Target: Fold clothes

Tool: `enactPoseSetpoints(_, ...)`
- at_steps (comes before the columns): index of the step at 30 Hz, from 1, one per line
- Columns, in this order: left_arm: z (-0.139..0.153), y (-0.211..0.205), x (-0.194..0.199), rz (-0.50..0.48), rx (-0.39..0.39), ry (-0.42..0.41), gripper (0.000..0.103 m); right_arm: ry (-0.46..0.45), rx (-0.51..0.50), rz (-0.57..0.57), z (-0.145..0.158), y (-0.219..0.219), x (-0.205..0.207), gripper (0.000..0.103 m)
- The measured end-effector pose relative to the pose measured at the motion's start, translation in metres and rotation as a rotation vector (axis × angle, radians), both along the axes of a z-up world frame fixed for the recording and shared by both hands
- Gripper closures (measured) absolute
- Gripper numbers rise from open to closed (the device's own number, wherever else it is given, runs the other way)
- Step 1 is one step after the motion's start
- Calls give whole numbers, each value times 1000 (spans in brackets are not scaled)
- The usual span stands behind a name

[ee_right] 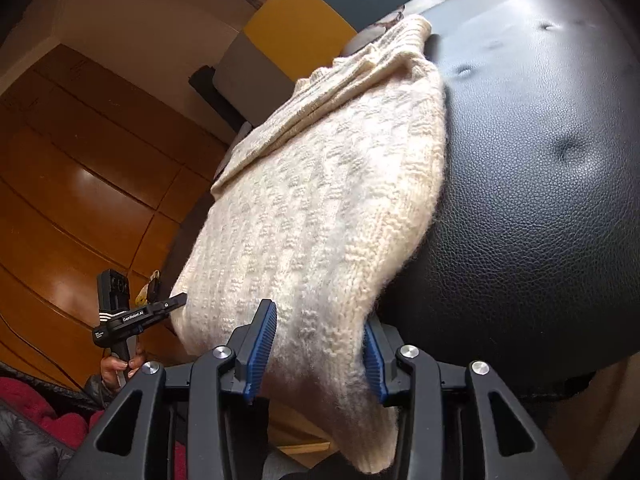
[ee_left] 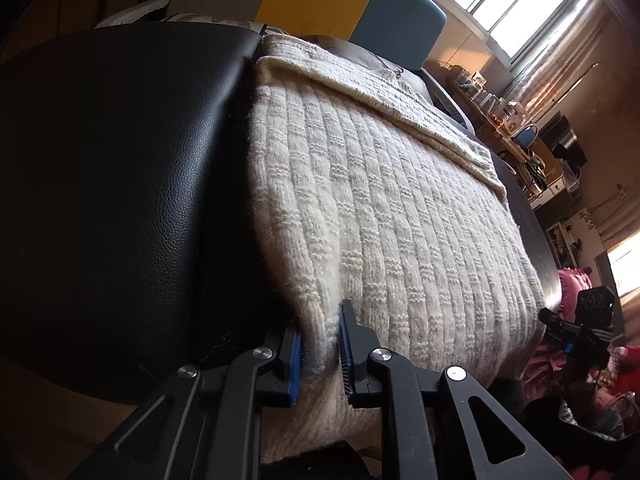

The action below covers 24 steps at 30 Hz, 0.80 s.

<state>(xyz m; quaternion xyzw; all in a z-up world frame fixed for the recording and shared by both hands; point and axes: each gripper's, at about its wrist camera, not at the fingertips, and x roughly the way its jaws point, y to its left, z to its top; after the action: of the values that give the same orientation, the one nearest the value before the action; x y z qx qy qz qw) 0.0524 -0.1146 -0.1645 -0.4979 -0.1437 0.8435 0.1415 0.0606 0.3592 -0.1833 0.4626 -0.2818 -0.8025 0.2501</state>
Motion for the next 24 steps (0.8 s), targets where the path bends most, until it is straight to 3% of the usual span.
enactPoseSetpoints(3,0,-1,-2,-7,15,-13,90,-34,69,26,4,-7,-4,84)
enactPoseSetpoints(8,-4,-9,-8,-10,73,-46,90,-69,-41,45,-9,-2,-8,84)
enactPoseSetpoints(10,-6,-11,-9,-1,102,-62,89,-67,-84,39,-13,1,-8,81)
enactPoseSetpoints(11,-6,-12,-10,-2,108,-66,89,-62,-91,34,-12,1,-7,73)
enactPoseSetpoints(15,-6,-10,-11,-5,104,-72,89,-48,-92,25,-10,0,-6,72)
enactPoseSetpoints(16,-5,-10,-11,-5,101,-71,89,-61,-68,31,-9,-1,-8,72)
enactPoseSetpoints(17,-5,-8,-11,-7,95,-66,89,-76,-49,35,-7,-2,-10,82)
enactPoseSetpoints(18,-4,-7,-11,-8,89,-62,89,-95,-58,24,-7,-1,-12,84)
enactPoseSetpoints(21,-1,-3,-10,-41,73,-44,92,-125,-66,54,-6,-6,-15,85)
enactPoseSetpoints(24,3,-4,-13,-56,124,-50,92,-122,-107,75,-4,-5,-20,85)
